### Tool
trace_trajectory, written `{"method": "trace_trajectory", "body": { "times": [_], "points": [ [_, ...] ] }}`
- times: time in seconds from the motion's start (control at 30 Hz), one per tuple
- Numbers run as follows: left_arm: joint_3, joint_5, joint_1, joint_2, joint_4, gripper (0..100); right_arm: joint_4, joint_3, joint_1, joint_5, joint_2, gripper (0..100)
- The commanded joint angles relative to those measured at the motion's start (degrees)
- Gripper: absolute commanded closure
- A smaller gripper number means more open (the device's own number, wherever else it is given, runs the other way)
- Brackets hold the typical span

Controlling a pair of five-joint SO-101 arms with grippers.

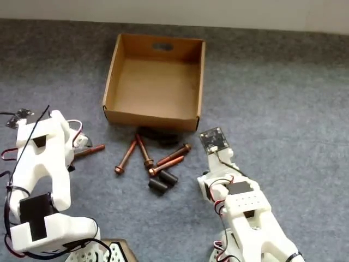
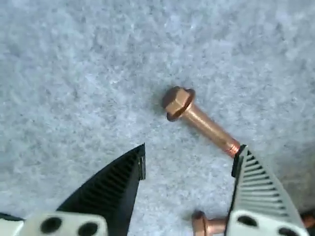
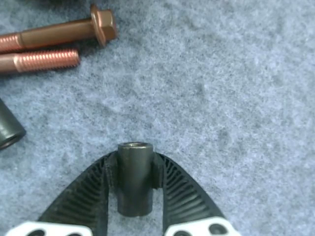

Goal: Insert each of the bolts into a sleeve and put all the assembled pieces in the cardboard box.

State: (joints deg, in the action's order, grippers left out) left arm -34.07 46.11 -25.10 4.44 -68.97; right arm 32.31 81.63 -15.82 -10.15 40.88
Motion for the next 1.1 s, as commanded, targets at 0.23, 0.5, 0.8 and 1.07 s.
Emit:
{"method": "trace_trajectory", "body": {
  "times": [0.23, 0.5, 0.8, 1.07],
  "points": [
    [2.2, 1.1, -0.5, -11.6, 8.4, 71, 0.3, 0.0, 0.6, 0.1, 0.0, 99.1],
    [18.2, 0.0, -1.5, -24.9, -5.6, 72, 0.3, 0.0, 0.6, 0.1, 0.0, 99.1],
    [25.5, -12.9, -1.4, -24.3, -13.7, 96, 0.3, 0.0, 0.6, 0.1, 0.0, 99.1],
    [25.5, -39.2, -2.2, -17.1, -14.0, 99, 0.3, 0.0, 0.6, 0.1, 0.0, 99.1]
  ]
}}
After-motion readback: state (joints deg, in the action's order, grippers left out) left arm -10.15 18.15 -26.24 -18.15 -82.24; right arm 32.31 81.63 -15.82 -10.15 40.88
